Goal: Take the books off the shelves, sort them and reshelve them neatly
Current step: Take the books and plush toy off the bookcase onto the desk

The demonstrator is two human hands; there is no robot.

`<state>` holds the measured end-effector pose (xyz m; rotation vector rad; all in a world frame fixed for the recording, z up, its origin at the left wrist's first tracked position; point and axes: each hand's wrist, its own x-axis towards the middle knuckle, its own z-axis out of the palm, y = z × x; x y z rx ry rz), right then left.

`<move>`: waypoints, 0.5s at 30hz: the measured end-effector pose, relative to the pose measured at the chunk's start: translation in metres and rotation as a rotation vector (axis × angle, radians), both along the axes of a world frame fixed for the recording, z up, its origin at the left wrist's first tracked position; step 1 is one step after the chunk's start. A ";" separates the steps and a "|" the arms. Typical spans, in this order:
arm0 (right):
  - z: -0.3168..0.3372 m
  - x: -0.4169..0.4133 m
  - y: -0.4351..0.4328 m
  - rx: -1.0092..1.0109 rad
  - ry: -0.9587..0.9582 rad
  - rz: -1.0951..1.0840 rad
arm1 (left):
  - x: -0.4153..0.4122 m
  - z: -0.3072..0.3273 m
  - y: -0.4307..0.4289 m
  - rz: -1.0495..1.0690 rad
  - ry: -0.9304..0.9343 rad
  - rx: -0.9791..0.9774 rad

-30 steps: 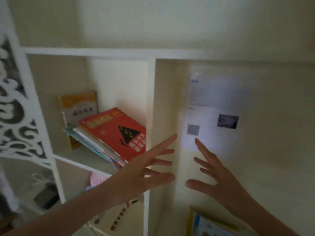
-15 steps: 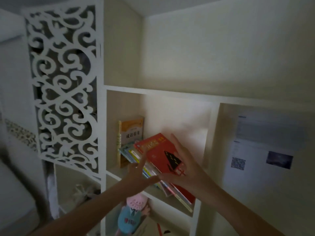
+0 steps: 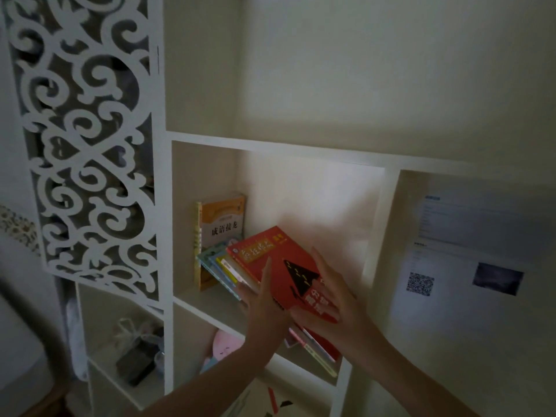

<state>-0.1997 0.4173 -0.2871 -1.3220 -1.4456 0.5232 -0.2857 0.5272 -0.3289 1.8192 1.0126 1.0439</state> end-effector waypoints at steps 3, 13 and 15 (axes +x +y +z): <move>-0.002 0.001 0.001 0.028 -0.022 -0.016 | 0.000 0.000 0.002 0.020 -0.078 0.009; -0.007 0.001 0.009 0.041 -0.026 -0.091 | -0.030 0.011 0.022 -0.106 -0.121 -0.061; -0.009 0.000 0.011 0.028 0.010 -0.099 | -0.030 0.012 0.021 -0.143 -0.061 -0.080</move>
